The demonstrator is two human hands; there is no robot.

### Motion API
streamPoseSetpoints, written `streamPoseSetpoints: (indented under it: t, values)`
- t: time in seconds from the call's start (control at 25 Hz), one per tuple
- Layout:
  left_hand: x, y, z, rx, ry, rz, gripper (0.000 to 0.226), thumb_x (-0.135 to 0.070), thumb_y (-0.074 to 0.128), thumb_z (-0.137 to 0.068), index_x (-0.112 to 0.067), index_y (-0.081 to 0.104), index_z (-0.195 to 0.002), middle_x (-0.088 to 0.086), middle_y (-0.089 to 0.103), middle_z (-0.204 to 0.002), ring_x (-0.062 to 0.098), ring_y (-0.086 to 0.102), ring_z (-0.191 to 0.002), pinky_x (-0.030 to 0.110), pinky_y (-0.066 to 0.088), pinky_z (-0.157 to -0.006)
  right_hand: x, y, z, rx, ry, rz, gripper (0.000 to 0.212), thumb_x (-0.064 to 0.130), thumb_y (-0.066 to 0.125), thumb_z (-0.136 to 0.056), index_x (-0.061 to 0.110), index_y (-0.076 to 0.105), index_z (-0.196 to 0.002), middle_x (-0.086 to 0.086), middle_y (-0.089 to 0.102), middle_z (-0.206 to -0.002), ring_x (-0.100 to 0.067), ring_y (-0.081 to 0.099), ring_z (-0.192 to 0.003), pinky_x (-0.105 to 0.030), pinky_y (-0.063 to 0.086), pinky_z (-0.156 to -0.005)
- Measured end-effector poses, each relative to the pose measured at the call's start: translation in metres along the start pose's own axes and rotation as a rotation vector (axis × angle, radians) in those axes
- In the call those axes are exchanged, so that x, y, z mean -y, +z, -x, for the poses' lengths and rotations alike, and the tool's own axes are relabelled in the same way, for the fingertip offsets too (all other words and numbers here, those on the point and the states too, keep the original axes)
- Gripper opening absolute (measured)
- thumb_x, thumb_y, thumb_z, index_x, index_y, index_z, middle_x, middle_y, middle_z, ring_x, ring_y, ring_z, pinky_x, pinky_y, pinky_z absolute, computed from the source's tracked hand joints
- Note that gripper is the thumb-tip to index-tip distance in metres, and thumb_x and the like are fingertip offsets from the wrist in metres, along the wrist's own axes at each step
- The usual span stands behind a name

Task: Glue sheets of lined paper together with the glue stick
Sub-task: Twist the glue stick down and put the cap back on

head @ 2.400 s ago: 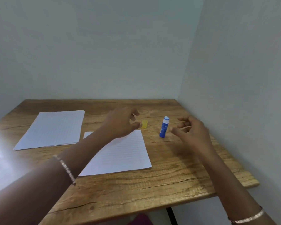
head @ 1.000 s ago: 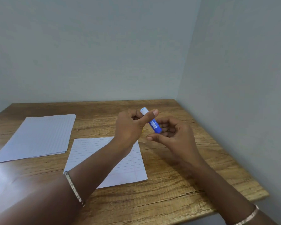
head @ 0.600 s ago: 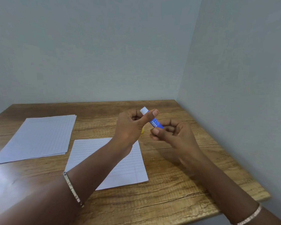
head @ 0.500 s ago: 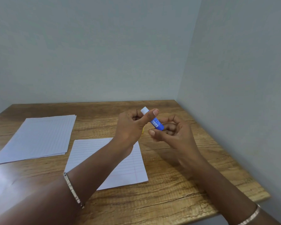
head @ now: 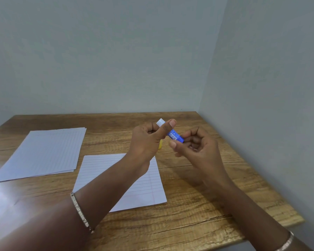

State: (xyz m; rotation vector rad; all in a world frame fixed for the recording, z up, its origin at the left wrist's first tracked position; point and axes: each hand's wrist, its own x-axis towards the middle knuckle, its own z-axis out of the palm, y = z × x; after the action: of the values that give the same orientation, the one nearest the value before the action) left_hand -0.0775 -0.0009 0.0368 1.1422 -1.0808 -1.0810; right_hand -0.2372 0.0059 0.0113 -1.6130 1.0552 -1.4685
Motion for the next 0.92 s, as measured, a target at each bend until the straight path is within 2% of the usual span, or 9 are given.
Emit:
streamPoseSetpoints:
  t: [0.12, 0.2, 0.28, 0.36, 0.44, 0.56, 0.68, 0.76, 0.92]
  values:
    - [-0.001, -0.001, 0.000, 0.012, -0.004, 0.001, 0.046, -0.050, 0.078, -0.076, -0.005, 0.076, -0.085, 0.018, 0.071, -0.094, 0.012, 0.063, -0.084, 0.024, 0.041, -0.076, 0.010, -0.001, 0.000, 0.187, 0.365, -0.430, 0.039, 0.036, 0.066, -0.089, 0.000, 0.066, -0.106, -0.020, 0.077, -0.085, -0.021, 0.073, -0.068, -0.026, 0.061, -0.063]
    - [-0.001, 0.001, 0.001, 0.007, -0.021, -0.001, 0.049, -0.050, 0.078, -0.076, -0.003, 0.076, -0.087, 0.012, 0.069, -0.084, 0.008, 0.062, -0.079, 0.022, 0.041, -0.075, 0.008, -0.002, -0.002, 0.176, 0.424, -0.548, 0.028, 0.026, 0.068, -0.087, 0.001, 0.068, -0.100, -0.019, 0.076, -0.084, -0.020, 0.072, -0.070, -0.023, 0.061, -0.064]
    - [0.000, 0.003, 0.002, -0.025, -0.053, 0.008, 0.056, -0.050, 0.079, -0.074, 0.002, 0.074, -0.092, 0.000, 0.066, -0.073, 0.003, 0.060, -0.070, 0.021, 0.040, -0.072, 0.004, -0.002, -0.001, 0.085, 0.208, -0.348, 0.017, 0.013, 0.078, -0.083, 0.006, 0.066, -0.091, -0.016, 0.077, -0.084, -0.023, 0.071, -0.072, -0.027, 0.060, -0.068]
    - [0.002, 0.004, 0.002, -0.054, -0.092, 0.018, 0.061, -0.050, 0.080, -0.074, 0.007, 0.072, -0.096, -0.008, 0.063, -0.062, 0.003, 0.058, -0.063, 0.023, 0.039, -0.069, -0.004, -0.002, 0.001, -0.006, -0.132, 0.119, 0.021, 0.009, 0.085, -0.080, 0.009, 0.065, -0.087, -0.007, 0.076, -0.085, -0.020, 0.071, -0.073, -0.029, 0.060, -0.069]
    - [0.003, 0.004, 0.002, -0.069, -0.117, 0.031, 0.064, -0.050, 0.079, -0.075, 0.009, 0.070, -0.098, -0.008, 0.063, -0.061, 0.004, 0.058, -0.063, 0.023, 0.038, -0.066, -0.004, 0.000, 0.003, -0.016, -0.193, 0.243, 0.026, 0.018, 0.087, -0.080, 0.010, 0.066, -0.093, -0.003, 0.075, -0.085, -0.016, 0.071, -0.074, -0.029, 0.060, -0.069]
    - [0.005, 0.005, 0.003, -0.083, -0.149, 0.060, 0.056, -0.050, 0.079, -0.076, 0.004, 0.071, -0.088, -0.004, 0.064, -0.069, 0.005, 0.059, -0.066, 0.023, 0.039, -0.065, 0.008, 0.002, 0.003, 0.131, 0.330, -0.294, 0.041, 0.039, 0.073, -0.086, 0.004, 0.065, -0.107, -0.015, 0.077, -0.085, -0.020, 0.072, -0.072, -0.029, 0.061, -0.067]
    - [0.006, 0.007, 0.008, -0.094, -0.182, 0.076, 0.047, -0.049, 0.079, -0.076, -0.003, 0.073, -0.084, -0.004, 0.066, -0.071, 0.006, 0.062, -0.072, 0.025, 0.041, -0.067, 0.007, -0.002, -0.001, 0.138, 0.590, -0.575, 0.040, 0.024, 0.072, -0.087, -0.004, 0.066, -0.113, -0.020, 0.075, -0.084, -0.016, 0.072, -0.067, -0.020, 0.060, -0.061]
    - [0.006, 0.009, 0.010, -0.108, -0.200, 0.085, 0.049, -0.050, 0.079, -0.075, -0.003, 0.074, -0.085, -0.006, 0.068, -0.070, 0.002, 0.065, -0.069, 0.026, 0.042, -0.070, 0.006, -0.003, 0.000, 0.084, 0.431, -0.471, 0.030, 0.012, 0.079, -0.080, -0.002, 0.067, -0.104, -0.021, 0.073, -0.085, -0.018, 0.071, -0.068, -0.023, 0.059, -0.064]
    - [0.004, 0.009, 0.009, -0.123, -0.242, 0.101, 0.053, -0.052, 0.078, -0.075, -0.004, 0.075, -0.098, -0.003, 0.073, -0.080, 0.005, 0.067, -0.079, 0.036, 0.045, -0.091, 0.001, 0.000, 0.005, -0.011, -0.179, 0.212, 0.021, 0.008, 0.086, -0.080, 0.010, 0.068, -0.089, -0.006, 0.075, -0.085, -0.017, 0.071, -0.074, -0.028, 0.060, -0.070]
